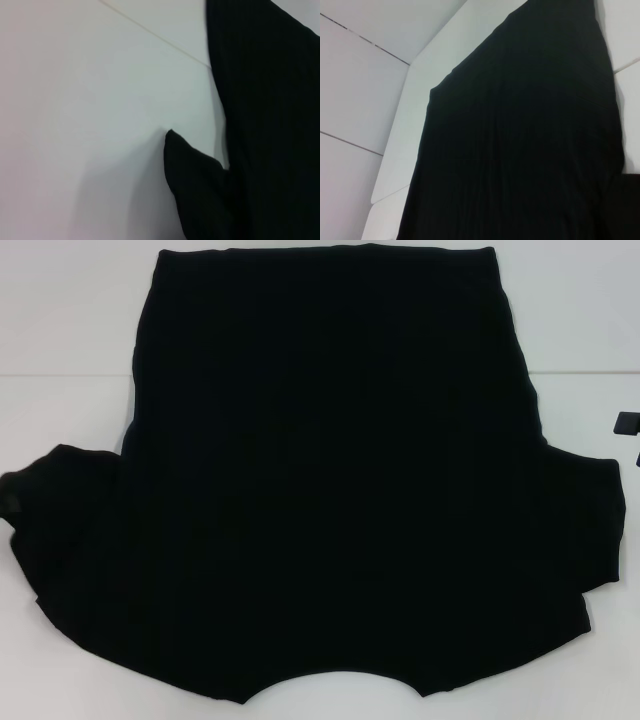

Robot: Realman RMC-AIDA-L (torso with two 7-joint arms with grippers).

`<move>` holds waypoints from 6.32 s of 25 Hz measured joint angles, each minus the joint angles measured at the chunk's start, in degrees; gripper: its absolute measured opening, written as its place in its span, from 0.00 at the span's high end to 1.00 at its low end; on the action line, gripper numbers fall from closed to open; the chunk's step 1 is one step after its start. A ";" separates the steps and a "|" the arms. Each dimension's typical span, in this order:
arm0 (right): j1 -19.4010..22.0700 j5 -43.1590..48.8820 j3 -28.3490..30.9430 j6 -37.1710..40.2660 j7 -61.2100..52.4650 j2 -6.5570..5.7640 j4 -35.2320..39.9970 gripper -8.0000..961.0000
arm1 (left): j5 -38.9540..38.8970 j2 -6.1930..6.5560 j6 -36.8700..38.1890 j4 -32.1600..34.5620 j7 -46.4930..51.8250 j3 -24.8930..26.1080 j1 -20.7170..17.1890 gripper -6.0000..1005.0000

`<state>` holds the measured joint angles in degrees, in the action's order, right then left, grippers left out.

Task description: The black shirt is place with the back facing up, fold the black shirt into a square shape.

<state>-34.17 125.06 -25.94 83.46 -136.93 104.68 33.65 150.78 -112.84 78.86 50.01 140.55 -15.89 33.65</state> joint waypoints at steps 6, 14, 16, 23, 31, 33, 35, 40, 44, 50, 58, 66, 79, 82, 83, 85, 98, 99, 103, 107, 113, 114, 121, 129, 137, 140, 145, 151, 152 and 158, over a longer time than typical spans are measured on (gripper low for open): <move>-0.30 0.00 -0.07 0.03 0.00 0.00 0.01 0.09 | 1.20 0.48 -0.45 1.80 0.34 -0.13 0.94 0.99; -0.39 0.00 -0.08 0.04 0.00 0.00 0.01 0.09 | 2.92 0.84 0.91 2.51 1.05 -1.27 2.86 0.98; -0.39 0.00 -0.08 0.04 0.00 0.00 -0.05 0.09 | 2.23 0.53 2.95 2.52 1.22 -2.51 3.65 0.98; -0.57 0.00 -0.07 -0.09 0.00 0.00 -0.12 0.09 | 0.63 -0.48 8.74 2.55 1.79 -11.63 8.05 0.98; -0.64 0.00 -0.08 -0.19 0.00 0.08 -0.16 0.09 | 0.79 -2.35 7.49 2.61 2.14 -24.16 9.78 0.98; -0.62 0.00 -0.07 -0.37 0.00 0.09 -0.16 0.09 | 0.84 -2.53 7.42 2.39 2.12 -26.66 9.93 0.98; -0.59 0.00 -0.07 -0.44 0.00 0.09 -0.16 0.09 | 0.92 -2.55 7.58 2.79 2.00 -27.84 9.93 0.98; -0.56 0.04 -0.62 -0.32 0.00 0.09 0.09 0.09 | -6.21 -3.17 11.77 10.24 -6.56 -23.21 6.44 0.94; -0.61 0.55 -0.94 0.02 0.43 0.09 0.19 0.09 | -19.24 -3.64 16.99 13.20 -19.24 -16.94 1.19 0.76; -0.25 0.71 -2.75 1.86 3.37 -0.47 0.56 0.09 | -22.84 -3.09 17.04 5.70 -24.11 -9.59 -1.42 0.53; -0.31 8.21 -3.12 4.56 1.99 -1.75 0.63 0.09 | -23.42 -2.84 18.17 1.22 -25.28 -7.75 -1.89 0.48; -0.06 13.85 -2.98 5.31 -2.60 -1.45 0.18 0.09 | -23.50 -2.80 17.35 -0.26 -23.78 -7.57 -1.58 0.65; -2.76 20.25 -4.74 1.88 -5.76 0.87 -0.24 0.09 | -23.72 -2.95 16.54 -0.36 -23.74 -7.54 -1.40 0.64; -2.74 20.43 -4.62 1.36 -6.35 0.88 -0.11 0.19 | -23.74 -3.11 15.82 -0.43 -23.74 -7.76 -1.40 0.64; -2.73 20.44 -4.68 1.11 -6.47 0.88 -0.13 0.23 | -23.74 -3.11 15.82 -0.43 -23.74 -7.76 -1.40 0.64; -2.75 20.46 -5.04 0.57 -6.55 0.99 -0.34 0.35 | -23.74 -3.17 15.39 -0.44 -23.74 -7.89 -1.40 0.64; -4.11 22.52 -5.43 -3.39 -7.57 1.42 -2.89 0.65 | -23.79 -3.17 14.33 -0.52 -23.74 -7.60 -1.48 0.64; -4.22 22.61 -5.43 -3.90 -7.67 1.43 -3.10 0.65 | -23.79 -3.17 14.28 -0.53 -23.74 -7.59 -1.49 0.64; -4.72 22.70 -5.64 -5.83 -8.08 1.92 -3.80 0.66 | -23.79 -3.18 13.83 -1.07 -23.74 -7.58 -1.57 0.64; -5.82 23.86 -6.10 -8.35 -8.14 2.22 -5.72 0.68 | -23.79 -3.08 13.62 -1.66 -23.74 -7.57 -1.57 0.64; -6.06 24.06 -5.92 -9.36 -8.01 2.39 -6.14 0.69 | -23.78 -2.93 13.50 -1.95 -23.75 -7.49 -1.43 0.64; -5.99 24.04 -5.80 -9.22 -7.95 2.39 -5.95 0.69 | -23.78 -2.93 13.50 -1.95 -23.74 -7.49 -1.43 0.64; -5.59 23.95 -5.35 -8.63 -7.90 2.02 -5.37 0.93 | -23.82 -2.91 13.50 -1.94 -23.74 -7.49 -1.55 0.64; -4.08 23.52 -0.58 -8.12 -8.68 1.42 -0.13 0.97 | -23.87 -2.91 13.51 -1.93 -23.75 -7.49 -1.72 0.64; -4.01 22.87 3.11 -8.78 -7.86 1.15 2.78 0.97 | -23.87 -2.91 13.52 -1.93 -23.74 -7.48 -1.90 0.64; -4.18 20.98 3.07 -8.86 -6.19 1.24 3.08 0.97 | -23.87 -2.91 13.51 -1.93 -23.74 -7.22 -1.87 0.64; -5.51 18.20 1.75 -8.01 -0.89 2.02 2.84 0.97 | -23.87 -2.92 13.25 -1.93 -23.75 -7.06 -1.72 0.64; -9.50 18.12 -6.97 -8.93 6.49 4.24 3.45 0.97 | -23.87 -2.88 12.76 -2.60 -23.74 -7.05 -1.43 0.64; -10.34 18.18 -8.74 -9.15 8.23 4.65 3.49 0.97 | -23.87 -2.85 12.74 -2.62 -23.74 -7.05 -1.41 0.64; -13.50 18.40 -18.54 -9.48 15.63 6.56 3.99 0.97 | -23.87 -2.91 12.72 -2.74 -23.75 -6.98 -1.40 0.64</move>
<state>-47.67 143.46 -44.48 73.98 -121.30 111.23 37.64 126.91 -115.74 91.58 47.28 116.81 -22.86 32.26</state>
